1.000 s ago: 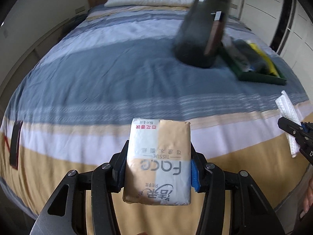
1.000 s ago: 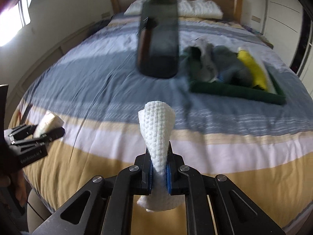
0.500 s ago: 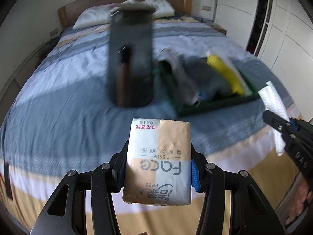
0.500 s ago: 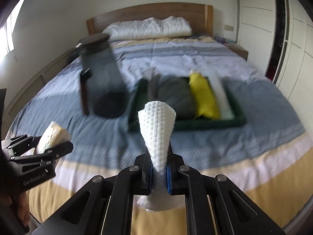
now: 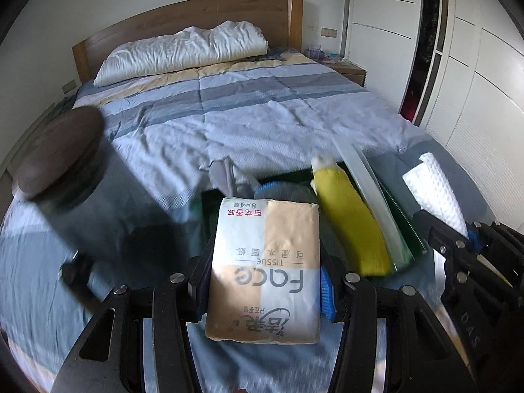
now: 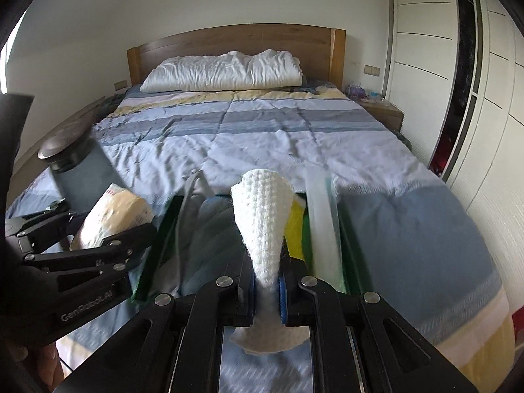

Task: Organize soft objects
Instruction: 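Lift the tissue pack and white towel and carry both toward the green tray, then lower the tissue pack onto the grey towel while the right gripper lowers the white towel onto the yellow cloth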

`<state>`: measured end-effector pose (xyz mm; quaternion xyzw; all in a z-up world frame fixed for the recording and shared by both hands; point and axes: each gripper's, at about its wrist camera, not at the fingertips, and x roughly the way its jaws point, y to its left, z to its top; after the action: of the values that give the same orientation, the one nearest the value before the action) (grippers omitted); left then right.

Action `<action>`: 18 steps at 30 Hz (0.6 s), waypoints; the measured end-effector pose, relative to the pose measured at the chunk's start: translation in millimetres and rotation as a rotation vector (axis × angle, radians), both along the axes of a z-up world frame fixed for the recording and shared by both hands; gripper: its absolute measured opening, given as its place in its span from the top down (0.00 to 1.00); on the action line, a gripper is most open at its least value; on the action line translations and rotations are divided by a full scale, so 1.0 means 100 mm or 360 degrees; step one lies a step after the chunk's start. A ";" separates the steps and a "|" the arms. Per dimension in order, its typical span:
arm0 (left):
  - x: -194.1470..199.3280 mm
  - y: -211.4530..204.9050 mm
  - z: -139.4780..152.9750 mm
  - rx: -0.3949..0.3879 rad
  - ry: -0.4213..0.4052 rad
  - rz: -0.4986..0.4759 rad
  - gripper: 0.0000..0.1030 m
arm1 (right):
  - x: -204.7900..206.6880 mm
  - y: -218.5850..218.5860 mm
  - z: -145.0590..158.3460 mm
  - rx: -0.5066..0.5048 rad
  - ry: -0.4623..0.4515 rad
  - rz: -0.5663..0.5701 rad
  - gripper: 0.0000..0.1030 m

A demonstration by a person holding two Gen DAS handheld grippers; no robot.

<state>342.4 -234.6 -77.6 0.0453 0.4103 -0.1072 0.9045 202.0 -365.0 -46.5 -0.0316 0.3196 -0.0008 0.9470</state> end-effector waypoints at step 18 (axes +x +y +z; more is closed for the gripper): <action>0.44 -0.20 -0.44 0.0037 0.0066 0.0082 0.55 | 0.98 -0.16 -0.45 -0.0055 0.0060 0.0027 0.91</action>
<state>386.9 -254.7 -121.2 0.0429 0.4313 -0.0801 0.8976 299.8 -381.3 -91.3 -0.0506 0.3371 0.0024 0.9401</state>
